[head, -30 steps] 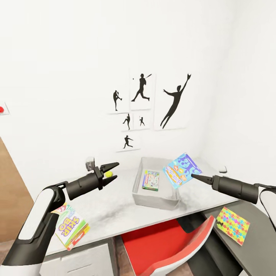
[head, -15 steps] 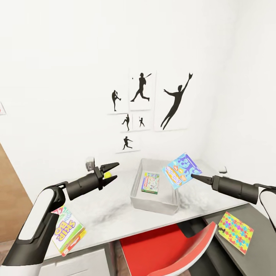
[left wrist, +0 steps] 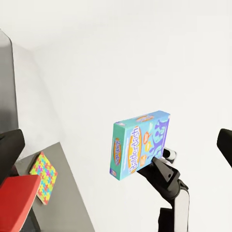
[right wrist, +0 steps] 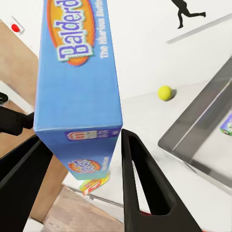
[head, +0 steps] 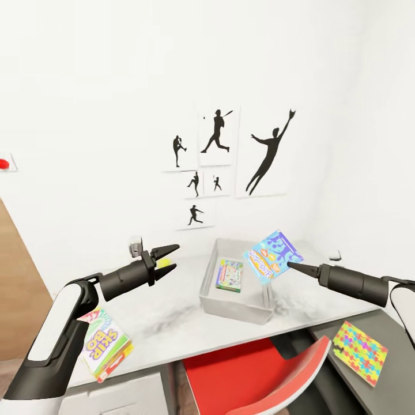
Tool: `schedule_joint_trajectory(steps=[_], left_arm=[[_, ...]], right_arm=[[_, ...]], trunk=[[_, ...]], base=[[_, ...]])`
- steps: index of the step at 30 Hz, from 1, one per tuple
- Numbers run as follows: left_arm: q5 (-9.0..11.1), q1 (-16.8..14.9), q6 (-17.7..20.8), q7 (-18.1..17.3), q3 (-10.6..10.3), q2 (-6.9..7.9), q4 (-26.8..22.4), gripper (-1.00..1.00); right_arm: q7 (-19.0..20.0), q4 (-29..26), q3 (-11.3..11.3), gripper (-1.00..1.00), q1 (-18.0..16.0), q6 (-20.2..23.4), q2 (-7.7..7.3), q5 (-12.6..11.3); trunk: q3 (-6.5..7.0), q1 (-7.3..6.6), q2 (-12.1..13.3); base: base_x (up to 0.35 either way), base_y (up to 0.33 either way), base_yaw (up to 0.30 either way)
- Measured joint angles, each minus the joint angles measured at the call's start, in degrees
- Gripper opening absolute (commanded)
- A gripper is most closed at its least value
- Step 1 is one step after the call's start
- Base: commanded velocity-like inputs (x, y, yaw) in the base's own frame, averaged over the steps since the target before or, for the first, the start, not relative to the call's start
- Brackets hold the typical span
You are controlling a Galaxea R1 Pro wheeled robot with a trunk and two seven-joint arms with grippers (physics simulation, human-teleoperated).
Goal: Put all the toys in the child's room - the three board games (two on the bed and one on the table), the two jigsaw puzzles on the table, and the tennis ball on the table - inside the toy box on the table in the child's room.
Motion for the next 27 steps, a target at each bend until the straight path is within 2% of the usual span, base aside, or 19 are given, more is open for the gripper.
schedule_joint_trajectory(steps=[15,22,27], left_arm=[[0.00,0.00,0.00,0.00,0.00,-0.01,0.00,1.00],[0.00,-0.01,0.00,0.04,0.03,0.04,0.02,1.00],[-0.03,-0.01,0.00,0.06,0.02,0.06,0.02,1.00]], right_arm=[[0.00,0.01,0.00,-1.00,0.00,-0.04,0.00,0.17],[-0.01,-0.02,-0.01,-1.00,0.01,0.01,0.01,-0.02],[-0.01,-0.02,-0.01,-1.00,0.01,0.00,0.00,0.06]], trunk=[[0.00,0.00,0.00],[0.00,-0.01,0.00],[0.00,-0.02,0.00]], base=[[0.000,0.000,0.253],[0.036,-0.038,0.101],[0.134,-0.164,0.033]])
